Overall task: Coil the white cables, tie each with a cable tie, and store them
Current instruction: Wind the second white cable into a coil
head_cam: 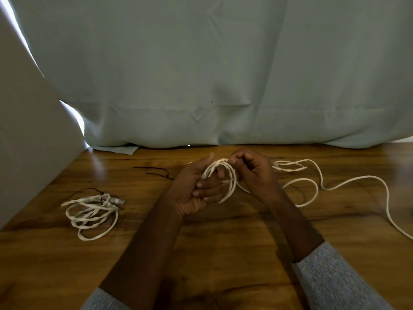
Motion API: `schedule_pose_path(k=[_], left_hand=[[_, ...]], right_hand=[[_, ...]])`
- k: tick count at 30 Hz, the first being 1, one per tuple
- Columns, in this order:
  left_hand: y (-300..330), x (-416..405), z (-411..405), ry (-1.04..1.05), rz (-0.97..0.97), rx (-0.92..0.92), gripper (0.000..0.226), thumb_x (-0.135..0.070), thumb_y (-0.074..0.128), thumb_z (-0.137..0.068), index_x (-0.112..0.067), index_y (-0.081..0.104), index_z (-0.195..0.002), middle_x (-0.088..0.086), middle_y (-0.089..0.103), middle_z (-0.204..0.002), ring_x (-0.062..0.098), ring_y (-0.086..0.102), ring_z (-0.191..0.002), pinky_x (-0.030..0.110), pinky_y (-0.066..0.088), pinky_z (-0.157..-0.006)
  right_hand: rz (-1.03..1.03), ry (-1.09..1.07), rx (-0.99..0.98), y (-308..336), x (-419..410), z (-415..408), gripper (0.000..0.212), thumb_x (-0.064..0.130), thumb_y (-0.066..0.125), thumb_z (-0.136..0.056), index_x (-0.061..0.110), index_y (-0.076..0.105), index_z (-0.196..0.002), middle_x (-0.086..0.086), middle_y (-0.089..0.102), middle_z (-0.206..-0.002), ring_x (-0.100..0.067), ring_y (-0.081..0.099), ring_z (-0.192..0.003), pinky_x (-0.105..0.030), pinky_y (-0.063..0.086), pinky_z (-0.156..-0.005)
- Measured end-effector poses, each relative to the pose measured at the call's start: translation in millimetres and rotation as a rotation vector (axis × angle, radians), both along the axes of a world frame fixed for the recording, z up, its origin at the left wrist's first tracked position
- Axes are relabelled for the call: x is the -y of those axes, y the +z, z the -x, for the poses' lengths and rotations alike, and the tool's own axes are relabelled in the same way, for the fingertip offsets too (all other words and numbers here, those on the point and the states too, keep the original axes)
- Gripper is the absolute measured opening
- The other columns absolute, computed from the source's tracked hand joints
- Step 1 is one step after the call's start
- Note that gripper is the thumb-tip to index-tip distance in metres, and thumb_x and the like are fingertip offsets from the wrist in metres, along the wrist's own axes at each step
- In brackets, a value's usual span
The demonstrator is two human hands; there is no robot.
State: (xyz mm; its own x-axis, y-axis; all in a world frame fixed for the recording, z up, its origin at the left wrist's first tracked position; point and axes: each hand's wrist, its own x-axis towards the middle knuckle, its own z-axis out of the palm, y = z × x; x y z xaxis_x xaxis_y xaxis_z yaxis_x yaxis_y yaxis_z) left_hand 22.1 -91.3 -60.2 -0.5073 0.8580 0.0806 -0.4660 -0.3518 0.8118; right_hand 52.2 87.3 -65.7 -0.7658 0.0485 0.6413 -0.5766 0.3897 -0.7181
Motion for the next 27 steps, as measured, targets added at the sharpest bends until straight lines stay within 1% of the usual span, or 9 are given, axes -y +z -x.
schedule_pose_path(k=[2,5,8,11,13,16,19,23,27], left_hand=[[1,2,0,-0.014,-0.083,-0.014,0.052,-0.043,0.038,-0.100,-0.001,0.066,-0.085,-0.008,0.024,-0.037,0.004,0.021,-0.027,0.024,0.019,-0.041],[2,3,-3,-0.074,-0.161,-0.014,0.056,-0.043,0.037,-0.101,0.005,0.065,-0.097,-0.006,0.022,-0.040,0.006,0.019,-0.029,0.023,0.026,-0.040],[9,1,-7,-0.082,-0.298,0.006,0.056,-0.037,0.041,-0.103,0.015,0.052,-0.119,-0.004,0.028,-0.042,0.007,0.022,-0.031,0.023,0.028,-0.042],[18,-1,-11,0.007,-0.400,-0.001,0.061,-0.030,0.053,-0.099,0.016,0.042,-0.137,-0.003,0.043,-0.047,0.006,0.034,-0.033,0.021,0.035,-0.047],[21,0,-11,0.118,-0.453,0.013,0.065,-0.026,0.060,-0.096,0.012,0.035,-0.143,-0.004,0.054,-0.057,0.006,0.048,-0.039,0.018,0.042,-0.053],[23,5,-5,0.318,-0.503,0.033,0.061,-0.024,0.056,-0.095,0.008,0.038,-0.144,-0.003,0.063,-0.067,0.006,0.061,-0.055,0.014,0.045,-0.062],[29,9,0,0.546,-0.578,0.094,0.068,-0.023,0.055,-0.092,0.008,0.031,-0.148,0.003,0.074,-0.082,0.011,0.071,-0.074,0.021,0.055,-0.067],[31,8,2,0.581,-0.669,0.180,0.048,-0.020,0.040,-0.100,0.001,0.042,-0.143,0.008,0.073,-0.116,0.014,0.070,-0.107,0.025,0.058,-0.080],[26,5,8,0.651,-0.564,0.123,0.035,-0.022,0.041,-0.101,-0.004,0.056,-0.127,0.006,0.068,-0.126,0.014,0.065,-0.118,0.028,0.054,-0.096]], right_hand=[[-0.076,0.046,0.014,-5,4,1,0.023,0.022,0.052,-0.103,0.028,0.063,-0.084,0.014,0.063,-0.074,-0.002,0.056,-0.065,-0.024,0.045,-0.061],[-0.070,0.124,0.019,-10,11,1,0.028,0.025,0.043,-0.107,0.018,0.061,-0.088,-0.002,0.061,-0.075,-0.020,0.057,-0.067,-0.041,0.047,-0.061],[-0.049,0.159,0.055,-14,11,1,0.024,0.026,0.044,-0.105,0.027,0.068,-0.107,-0.013,0.071,-0.093,-0.036,0.067,-0.086,-0.051,0.053,-0.076],[-0.163,0.094,0.081,-16,10,1,0.027,0.021,0.049,-0.102,0.042,0.066,-0.106,-0.001,0.071,-0.082,-0.019,0.068,-0.077,-0.034,0.055,-0.071],[-0.283,0.026,0.071,-18,11,4,0.015,0.022,0.052,-0.101,0.030,0.064,-0.104,0.004,0.068,-0.077,-0.009,0.064,-0.070,-0.027,0.050,-0.065],[-0.497,-0.189,0.027,-19,12,11,0.005,0.031,0.053,-0.100,0.029,0.057,-0.098,0.006,0.067,-0.077,-0.011,0.061,-0.066,-0.031,0.042,-0.066],[-0.668,-0.417,-0.023,-18,15,12,0.014,0.033,0.051,-0.101,0.025,0.061,-0.105,0.003,0.067,-0.073,-0.022,0.058,-0.064,-0.039,0.037,-0.085],[-0.813,-0.435,-0.005,-15,24,8,0.016,0.024,0.056,-0.095,0.028,0.066,-0.108,0.001,0.069,-0.075,-0.026,0.063,-0.070,-0.044,0.032,-0.093],[-0.908,-0.408,-0.005,-16,29,6,0.025,0.026,0.060,-0.083,0.030,0.070,-0.106,0.001,0.075,-0.084,-0.025,0.069,-0.078,-0.057,0.030,-0.103]])
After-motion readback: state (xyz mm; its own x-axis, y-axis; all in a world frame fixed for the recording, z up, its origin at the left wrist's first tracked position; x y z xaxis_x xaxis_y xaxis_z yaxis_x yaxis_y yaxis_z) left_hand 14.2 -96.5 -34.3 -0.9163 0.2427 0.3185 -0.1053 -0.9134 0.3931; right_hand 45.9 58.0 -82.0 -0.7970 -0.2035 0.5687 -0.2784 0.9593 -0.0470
